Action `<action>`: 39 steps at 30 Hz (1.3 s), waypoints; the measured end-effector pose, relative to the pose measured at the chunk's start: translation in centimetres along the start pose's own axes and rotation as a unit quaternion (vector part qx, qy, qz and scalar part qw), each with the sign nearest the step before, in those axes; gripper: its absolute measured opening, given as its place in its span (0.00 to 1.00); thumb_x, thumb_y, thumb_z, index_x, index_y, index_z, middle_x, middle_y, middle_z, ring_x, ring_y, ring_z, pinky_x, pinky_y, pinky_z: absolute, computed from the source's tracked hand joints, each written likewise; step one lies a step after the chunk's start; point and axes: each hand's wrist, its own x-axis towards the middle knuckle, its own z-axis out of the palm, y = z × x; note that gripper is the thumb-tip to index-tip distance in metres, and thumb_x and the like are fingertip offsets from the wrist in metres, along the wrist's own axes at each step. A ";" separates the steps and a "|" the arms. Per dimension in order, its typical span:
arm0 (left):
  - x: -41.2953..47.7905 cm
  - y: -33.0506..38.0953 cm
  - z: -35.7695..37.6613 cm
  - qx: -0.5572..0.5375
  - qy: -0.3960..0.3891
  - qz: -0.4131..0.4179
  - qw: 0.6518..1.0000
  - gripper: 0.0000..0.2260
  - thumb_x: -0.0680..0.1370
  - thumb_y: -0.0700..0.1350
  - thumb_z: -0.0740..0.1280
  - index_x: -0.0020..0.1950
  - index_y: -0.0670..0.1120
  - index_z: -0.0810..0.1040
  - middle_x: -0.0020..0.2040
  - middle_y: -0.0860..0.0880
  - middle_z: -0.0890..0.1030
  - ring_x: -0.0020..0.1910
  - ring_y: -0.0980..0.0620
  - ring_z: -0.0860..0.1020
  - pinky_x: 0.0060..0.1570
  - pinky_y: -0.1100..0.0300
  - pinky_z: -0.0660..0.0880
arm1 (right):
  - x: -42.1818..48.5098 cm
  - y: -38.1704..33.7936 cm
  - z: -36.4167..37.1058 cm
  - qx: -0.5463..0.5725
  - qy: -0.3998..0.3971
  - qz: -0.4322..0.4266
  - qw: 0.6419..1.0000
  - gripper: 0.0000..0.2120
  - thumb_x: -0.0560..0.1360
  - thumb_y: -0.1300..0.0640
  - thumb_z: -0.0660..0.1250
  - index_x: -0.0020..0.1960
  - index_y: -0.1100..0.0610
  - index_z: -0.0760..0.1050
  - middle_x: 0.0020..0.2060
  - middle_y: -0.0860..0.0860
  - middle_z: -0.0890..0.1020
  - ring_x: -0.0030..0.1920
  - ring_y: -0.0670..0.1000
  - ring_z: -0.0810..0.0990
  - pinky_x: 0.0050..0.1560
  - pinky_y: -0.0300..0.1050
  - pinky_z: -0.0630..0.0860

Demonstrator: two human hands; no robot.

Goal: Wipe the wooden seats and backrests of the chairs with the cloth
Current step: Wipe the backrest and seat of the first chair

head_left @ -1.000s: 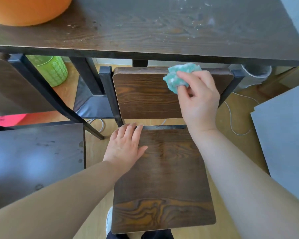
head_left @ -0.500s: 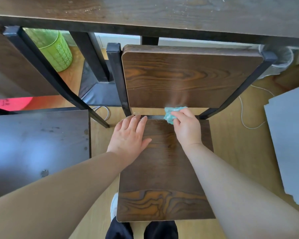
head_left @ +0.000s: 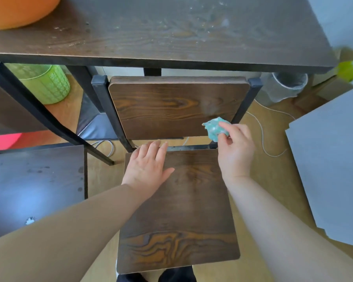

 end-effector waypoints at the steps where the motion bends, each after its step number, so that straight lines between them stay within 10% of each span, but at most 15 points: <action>1: 0.3 0.6 -0.5 -0.002 0.003 0.001 1.000 0.34 0.74 0.62 0.65 0.73 0.44 0.67 0.69 0.44 0.72 0.65 0.42 0.71 0.62 0.47 0.71 | 1.1 -0.5 -1.1 0.002 0.020 -0.006 1.000 0.13 0.75 0.65 0.66 0.56 0.55 0.82 0.51 0.50 0.77 0.49 0.41 0.73 0.48 0.33 0.76; 14: 1.9 5.1 -1.0 0.024 -0.025 0.008 0.999 0.34 0.79 0.65 0.54 0.79 0.48 0.52 0.77 0.47 0.59 0.75 0.46 0.59 0.71 0.50 0.61 | 7.0 -0.4 -3.2 -0.056 -0.037 -0.205 0.976 0.10 0.77 0.60 0.66 0.58 0.59 0.80 0.53 0.54 0.78 0.54 0.48 0.77 0.50 0.31 0.72; 28: 1.7 4.9 2.6 0.032 -0.054 -0.032 0.998 0.34 0.78 0.64 0.55 0.78 0.46 0.54 0.74 0.45 0.63 0.71 0.43 0.64 0.69 0.49 0.62 | 0.2 9.6 3.5 -0.124 -0.242 -0.067 0.960 0.11 0.78 0.62 0.63 0.59 0.56 0.79 0.56 0.48 0.77 0.54 0.50 0.77 0.55 0.37 0.74; 39: 2.9 6.6 0.1 0.032 -0.034 -0.014 0.999 0.34 0.79 0.64 0.54 0.78 0.47 0.52 0.76 0.45 0.60 0.74 0.44 0.60 0.70 0.49 0.61 | 1.6 7.2 -2.4 -0.064 -0.140 -0.138 0.978 0.11 0.77 0.62 0.64 0.57 0.58 0.81 0.53 0.51 0.78 0.51 0.51 0.78 0.49 0.36 0.72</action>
